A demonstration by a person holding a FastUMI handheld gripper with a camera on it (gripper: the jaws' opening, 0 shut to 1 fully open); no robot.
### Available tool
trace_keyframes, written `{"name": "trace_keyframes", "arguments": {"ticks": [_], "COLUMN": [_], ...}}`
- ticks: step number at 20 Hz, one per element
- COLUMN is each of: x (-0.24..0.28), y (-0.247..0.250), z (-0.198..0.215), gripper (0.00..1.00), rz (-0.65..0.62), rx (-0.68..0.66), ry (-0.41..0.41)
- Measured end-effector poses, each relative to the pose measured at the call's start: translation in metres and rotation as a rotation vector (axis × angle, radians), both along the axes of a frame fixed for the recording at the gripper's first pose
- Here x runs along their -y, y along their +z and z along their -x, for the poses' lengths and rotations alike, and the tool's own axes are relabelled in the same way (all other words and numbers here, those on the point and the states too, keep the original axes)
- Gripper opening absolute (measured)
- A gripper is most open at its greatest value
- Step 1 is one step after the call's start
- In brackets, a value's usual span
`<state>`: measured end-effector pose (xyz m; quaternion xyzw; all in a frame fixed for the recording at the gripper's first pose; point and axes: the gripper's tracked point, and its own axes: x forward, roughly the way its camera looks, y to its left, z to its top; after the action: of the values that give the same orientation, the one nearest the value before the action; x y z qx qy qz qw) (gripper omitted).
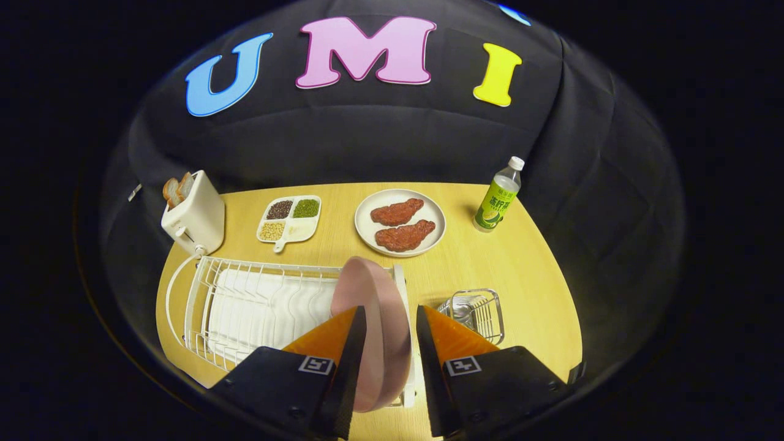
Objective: Take the plate from the dish rack, then take the spoon from the basket and place it into the plate.
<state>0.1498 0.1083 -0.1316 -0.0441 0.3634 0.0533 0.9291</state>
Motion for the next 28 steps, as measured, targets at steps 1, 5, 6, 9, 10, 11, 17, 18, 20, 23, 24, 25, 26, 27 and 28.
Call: {"name": "trace_keyframes", "arguments": {"ticks": [1, 5, 6, 9, 10, 11, 17, 18, 20, 23, 24, 25, 26, 27, 28], "x": [-0.004, -0.008, -0.005, 0.002, 0.000, 0.000, 0.000, 0.000, -0.005, 0.008, 0.010, 0.011, 0.014, 0.016, 0.019], "y": [-0.006, -0.016, -0.016, -0.015, -0.015, -0.013, 0.016, 0.021, 0.027, 0.033, 0.037, 0.041, 0.043, 0.045, 0.045], "z": [0.002, 0.008, 0.008, 0.005, 0.008, 0.008, -0.011, -0.011, -0.013, -0.004, 0.001, 0.008, 0.016, 0.026, 0.034], "gripper": [0.51, 0.29, 0.28, 0.23, 0.22, 0.22, 0.22, 0.22, 0.22, 0.22, 0.22, 0.22, 0.22, 0.22, 0.22], "rz": [-0.009, -0.050, -0.043, -0.003, 0.005, 0.018, 0.155, 0.174, 0.162, 0.129, 0.099, 0.062, 0.023, -0.016, -0.050], "rx": [-0.025, -0.086, -0.092, -0.074, -0.074, -0.070, 0.032, 0.048, 0.067, 0.062, 0.070, 0.074, 0.073, 0.070, 0.064], "ry": [0.009, -0.023, -0.030, -0.062, -0.064, -0.060, -0.017, -0.009, 0.025, 0.040, 0.045, 0.056, 0.064, 0.069, 0.072]}}
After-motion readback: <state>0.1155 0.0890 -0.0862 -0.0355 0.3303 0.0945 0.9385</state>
